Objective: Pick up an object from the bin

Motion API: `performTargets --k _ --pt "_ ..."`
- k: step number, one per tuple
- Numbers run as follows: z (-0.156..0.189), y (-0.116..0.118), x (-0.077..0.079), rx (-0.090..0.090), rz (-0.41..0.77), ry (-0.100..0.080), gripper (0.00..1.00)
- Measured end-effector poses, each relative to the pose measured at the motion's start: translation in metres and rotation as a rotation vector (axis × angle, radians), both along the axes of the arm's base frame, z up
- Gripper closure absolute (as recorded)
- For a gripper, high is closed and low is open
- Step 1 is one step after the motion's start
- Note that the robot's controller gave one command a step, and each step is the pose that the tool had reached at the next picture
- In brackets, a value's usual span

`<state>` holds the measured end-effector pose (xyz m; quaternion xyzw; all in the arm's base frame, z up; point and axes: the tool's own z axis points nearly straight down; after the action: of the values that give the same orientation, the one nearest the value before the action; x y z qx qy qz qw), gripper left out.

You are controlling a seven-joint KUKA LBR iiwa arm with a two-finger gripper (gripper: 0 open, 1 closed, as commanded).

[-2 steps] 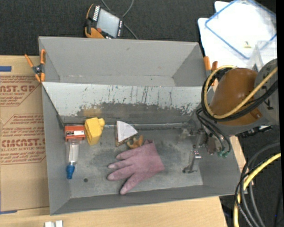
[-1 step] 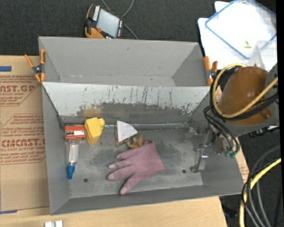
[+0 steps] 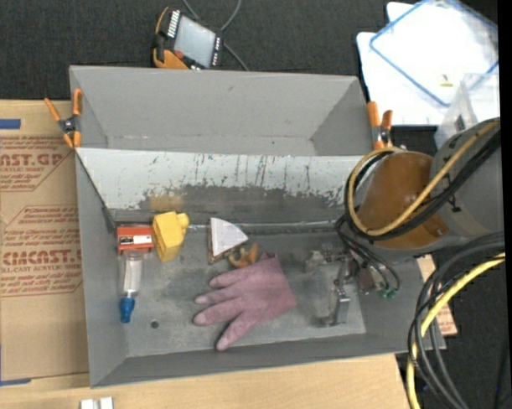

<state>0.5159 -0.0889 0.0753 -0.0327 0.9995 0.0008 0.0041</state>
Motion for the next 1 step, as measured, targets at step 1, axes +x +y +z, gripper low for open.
performTargets --k 1 --pt "0.0378 -0.0079 0.0046 -0.004 -0.076 -0.016 0.00"
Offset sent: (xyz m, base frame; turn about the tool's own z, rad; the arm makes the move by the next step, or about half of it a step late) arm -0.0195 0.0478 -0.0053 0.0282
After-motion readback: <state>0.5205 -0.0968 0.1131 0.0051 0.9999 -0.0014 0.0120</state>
